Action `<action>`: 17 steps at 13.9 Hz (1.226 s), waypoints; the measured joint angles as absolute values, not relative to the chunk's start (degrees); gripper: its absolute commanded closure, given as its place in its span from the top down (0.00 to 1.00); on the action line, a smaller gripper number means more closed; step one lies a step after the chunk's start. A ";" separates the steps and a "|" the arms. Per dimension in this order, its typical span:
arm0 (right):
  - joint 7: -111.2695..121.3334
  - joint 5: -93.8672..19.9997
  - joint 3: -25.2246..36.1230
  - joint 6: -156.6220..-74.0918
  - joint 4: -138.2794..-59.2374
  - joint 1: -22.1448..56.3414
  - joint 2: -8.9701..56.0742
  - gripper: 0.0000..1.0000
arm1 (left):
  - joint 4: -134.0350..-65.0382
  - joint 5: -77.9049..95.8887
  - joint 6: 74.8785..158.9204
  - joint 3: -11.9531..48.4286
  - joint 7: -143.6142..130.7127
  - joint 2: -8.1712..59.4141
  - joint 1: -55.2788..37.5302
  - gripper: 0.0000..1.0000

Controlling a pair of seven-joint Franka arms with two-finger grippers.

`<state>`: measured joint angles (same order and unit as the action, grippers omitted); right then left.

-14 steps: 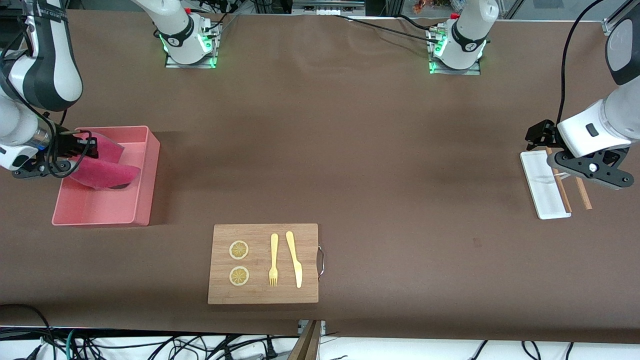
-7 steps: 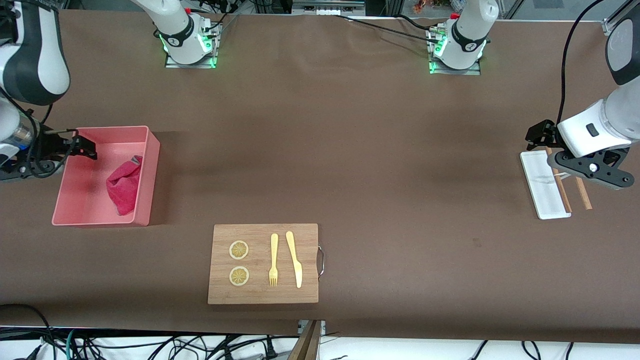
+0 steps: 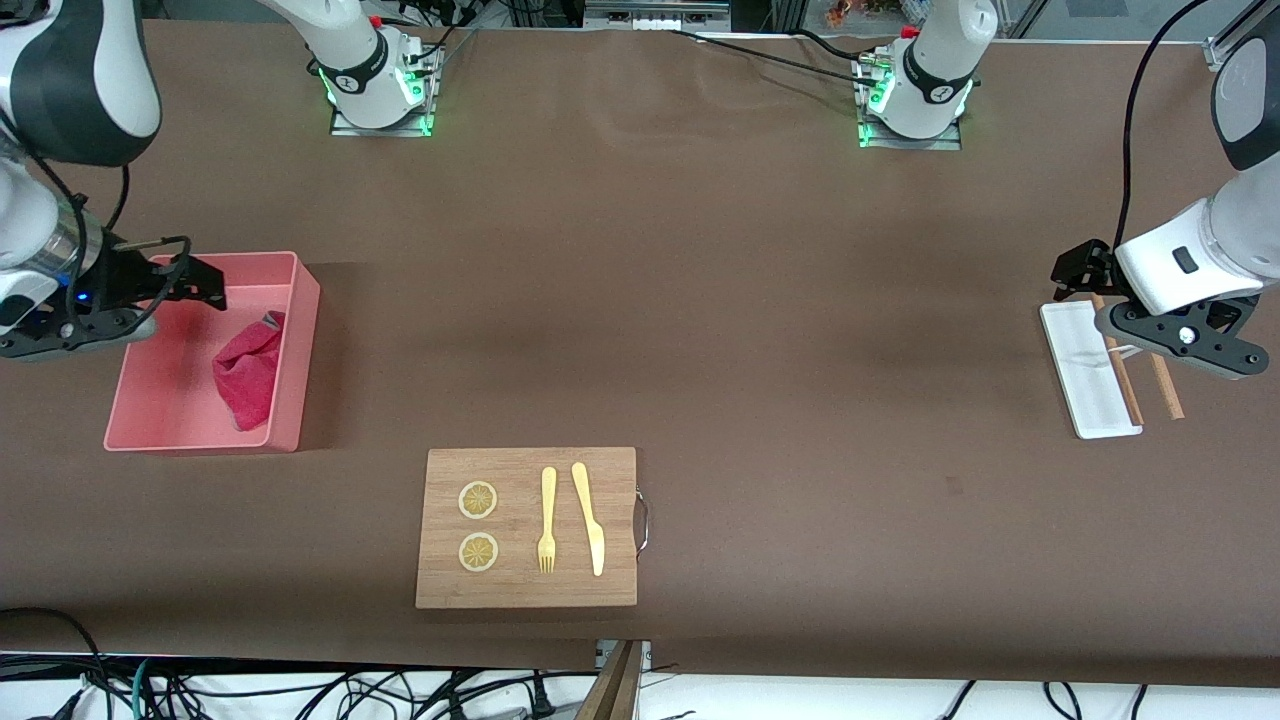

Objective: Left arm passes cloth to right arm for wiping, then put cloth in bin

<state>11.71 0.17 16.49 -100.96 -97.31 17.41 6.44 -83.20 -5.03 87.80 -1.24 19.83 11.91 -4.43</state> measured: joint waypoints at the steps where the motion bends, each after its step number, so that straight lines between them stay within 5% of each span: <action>1: 9.52 0.17 15.18 -99.95 -97.19 17.54 5.58 1.00 | -83.20 -5.03 87.80 -1.24 19.83 11.91 -4.43 1.00; 9: 3.95 0.16 11.13 -98.04 -97.19 17.40 3.22 1.00 | -83.20 -5.03 87.75 -1.24 19.83 11.91 -4.43 1.00; 13: 2.60 0.16 2.34 -97.87 -97.19 10.21 3.20 1.00 | -83.20 -5.03 87.75 -1.24 19.83 11.91 -4.43 1.00; 17: 2.60 0.16 1.31 -97.87 -96.47 8.63 3.15 1.00 | -83.20 -5.03 87.75 -1.24 19.83 11.91 -4.43 1.00</action>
<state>2.60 0.16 1.31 -97.87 -96.47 8.63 3.15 -83.20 -5.03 87.75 -1.24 19.83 11.91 -4.43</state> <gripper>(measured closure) 0.000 0.000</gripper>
